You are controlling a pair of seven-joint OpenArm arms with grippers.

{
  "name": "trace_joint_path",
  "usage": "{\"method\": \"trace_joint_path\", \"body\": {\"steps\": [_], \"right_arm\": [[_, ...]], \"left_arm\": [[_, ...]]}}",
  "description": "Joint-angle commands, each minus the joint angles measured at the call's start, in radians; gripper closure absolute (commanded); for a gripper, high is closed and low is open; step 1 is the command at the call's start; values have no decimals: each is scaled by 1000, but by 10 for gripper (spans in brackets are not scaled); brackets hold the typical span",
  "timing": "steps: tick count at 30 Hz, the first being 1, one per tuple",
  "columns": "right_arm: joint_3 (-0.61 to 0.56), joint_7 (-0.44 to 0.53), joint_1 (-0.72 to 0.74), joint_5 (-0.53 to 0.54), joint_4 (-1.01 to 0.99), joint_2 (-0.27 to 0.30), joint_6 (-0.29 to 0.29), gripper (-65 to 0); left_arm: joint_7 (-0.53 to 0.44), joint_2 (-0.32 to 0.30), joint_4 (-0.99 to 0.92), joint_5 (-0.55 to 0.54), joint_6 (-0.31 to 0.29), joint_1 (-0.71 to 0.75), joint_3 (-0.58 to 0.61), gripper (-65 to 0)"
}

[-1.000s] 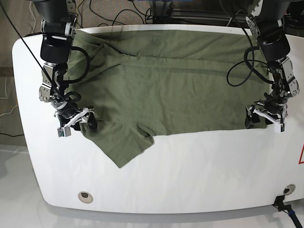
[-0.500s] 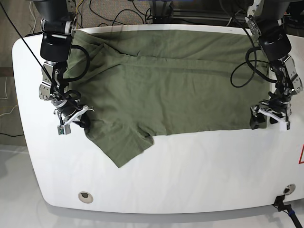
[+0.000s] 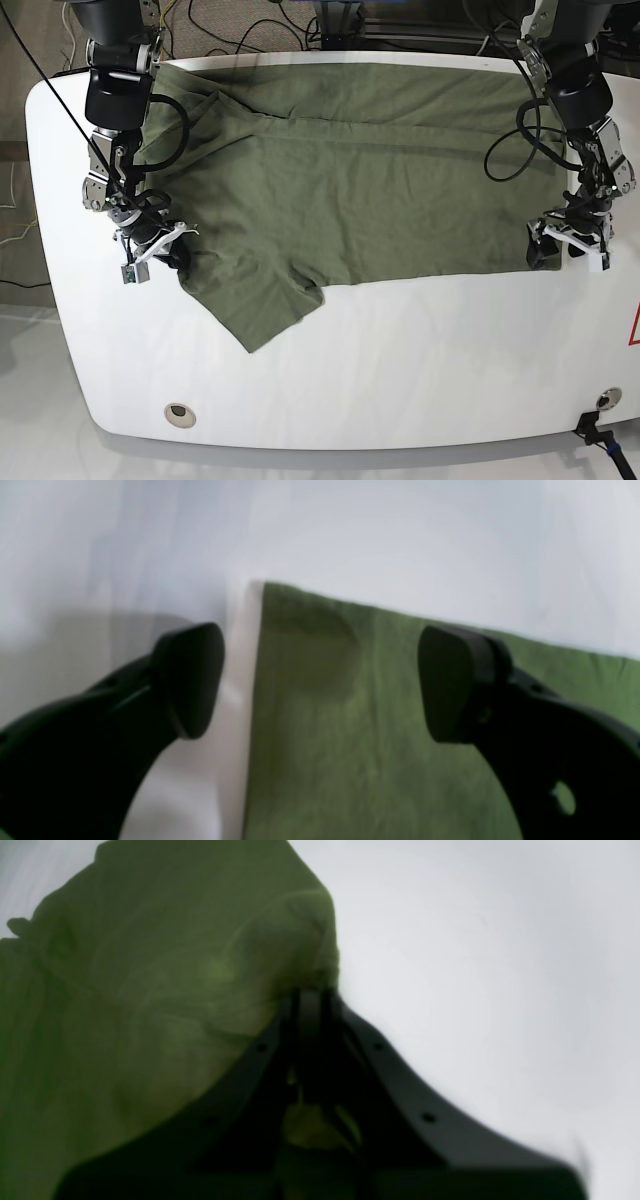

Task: Fold the T-shirt properly
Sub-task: 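Close both grippers on the hem corners of the shirt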

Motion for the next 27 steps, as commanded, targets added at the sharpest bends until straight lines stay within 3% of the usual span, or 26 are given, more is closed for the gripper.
{"method": "trace_joint_path", "body": {"steps": [1,12,21,23,27], "right_arm": [[0,-22,13,-5,9,10,5,0],[0,-22,11,-4,9,10,7,0],[0,-22,11,-5,9,10,7,0],[0,-22,11,-4,9,10,7,0],[0,-22,11,-4,9,10,7,0]], "left_arm": [[-23,-16,-32,-7,-1,-30,1,-579],[-32,40,-66,-16,-8,-29,61,-578],[-31,46,-65,-16,-8,-26,65,-566],[-31,46,-65,-16,-8,-26,65,-471],[-31,43,-65,-16,-8,-26,65,-128]]}}
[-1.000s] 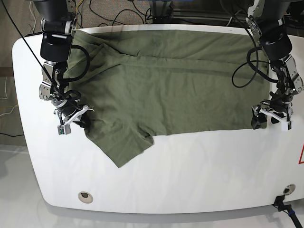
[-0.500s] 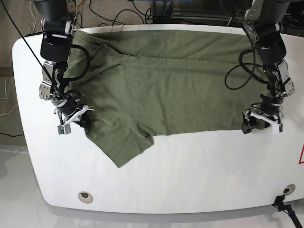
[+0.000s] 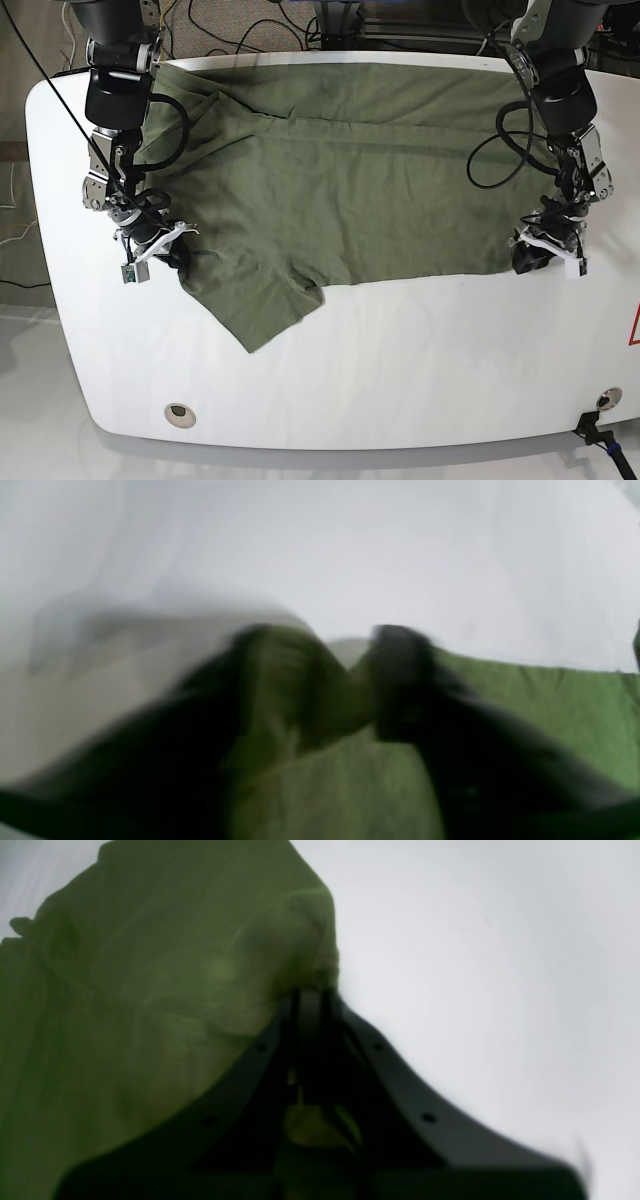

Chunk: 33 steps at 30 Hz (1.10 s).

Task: Fold the T-shirt properly
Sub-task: 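Close both grippers on the hem corners of the shirt, then lift the hem and fold it toward the collar with both grippers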

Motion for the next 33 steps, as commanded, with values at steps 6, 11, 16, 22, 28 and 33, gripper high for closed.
{"method": "trace_joint_path", "body": {"steps": [6,11,16,22,28,33], "right_arm": [[0,-25,13,-7,9,10,6,0],[0,-25,17,-7,27,11,6,0],[0,-48,13,-12,116,13,1,0],[4,-132,-12,-7,231,16,0,0],[7,-177,-104,-13,414,17,-2,0],[118,-300,-184,-13,595,14,4,0]], "left_arm": [[29,-10,3,15,1,-10,-2,0],[29,-22,34,13,1,-10,-4,0],[33,-22,152,13,1,25,-4,0],[112,-8,299,13,1,74,-4,0],[197,-4,467,13,1,131,-5,0],[228,-4,612,12,1,205,-5,0]]}}
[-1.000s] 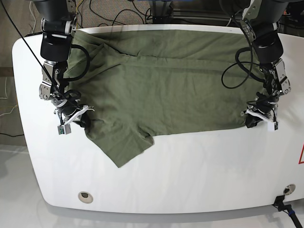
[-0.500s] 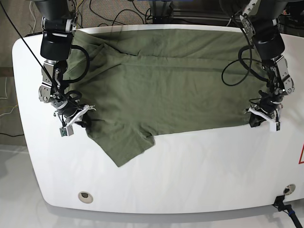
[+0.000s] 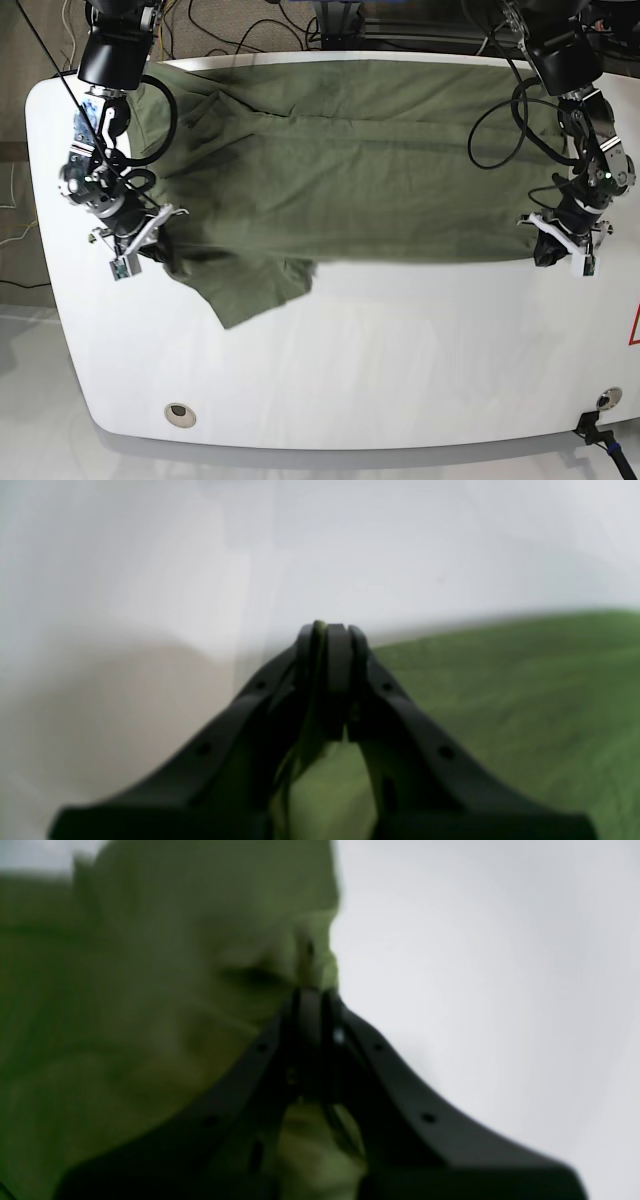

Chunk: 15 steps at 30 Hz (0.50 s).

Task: Fold the T-shirt properly
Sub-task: 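Lift the hem and fold it toward the collar with both grippers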

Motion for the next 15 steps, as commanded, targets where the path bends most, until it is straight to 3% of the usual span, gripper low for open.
{"method": "trace_joint_path", "body": {"steps": [1,11,15], "right_arm": [[34,-17,-2,6,95,17,1,0],[135,-149,-192,12,403,16,1,0],[137,-151,-283,13,512,14,1,0]], "left_arm": [[-16,-17,83,-12,0,9,-4,0],[-16,-17,304,-12,0,201,-4,0],[-16,-17,382,-12,0,274,-4,0]]}}
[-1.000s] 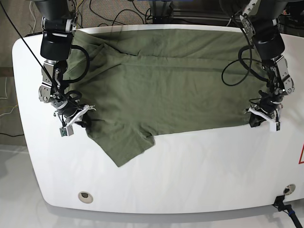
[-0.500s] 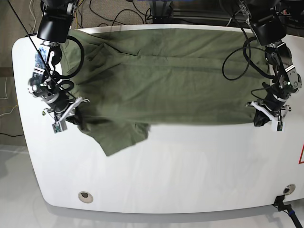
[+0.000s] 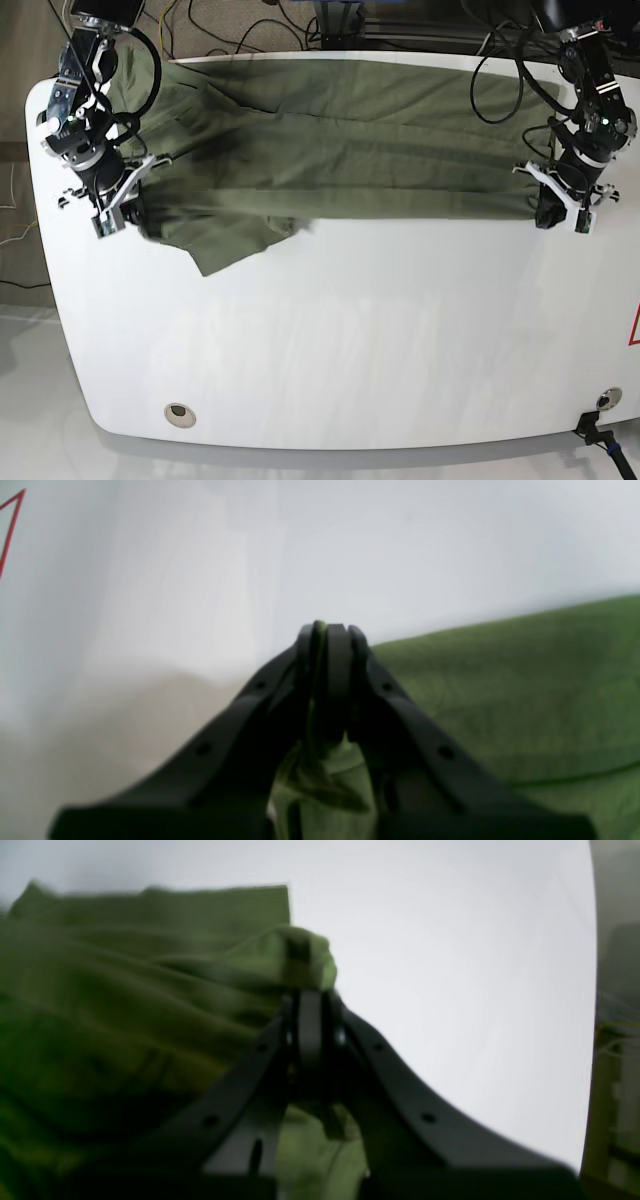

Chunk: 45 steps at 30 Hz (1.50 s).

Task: Fold the T-shirt properly
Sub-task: 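Lift the hem and fold it toward the collar with both grippers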

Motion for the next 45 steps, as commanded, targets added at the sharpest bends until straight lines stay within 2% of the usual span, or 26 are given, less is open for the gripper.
{"method": "trace_joint_path", "body": {"steps": [1,5,9,14,21,35,37,45], "right_arm": [[6,19,-17,7,72,13,0,0],[4,19,-106,7,127,7,0,0],[35,19,-168,7,152,-27,1,0],[41,19,-234,7,160,-21,1,0],[73,19,-313,7,160,-18,1,0],[70,19,-437,7,154,-27,1,0],[70,19,-437,2,152,-27,1,0],[67,19,-429,1,115,-27,1,0]], "left_arm": [[-19,-17,59,-13,0,8,-6,0],[-19,-17,137,-13,0,74,-6,0],[-19,-17,174,-13,-2,140,-6,0],[-19,-17,178,-16,-3,200,-34,0],[-19,-21,178,-123,-3,266,-107,0],[-19,-23,174,-115,-3,349,-115,0],[-19,-23,172,-108,-2,364,-115,0],[-19,-17,151,38,-2,367,-111,0]]}}
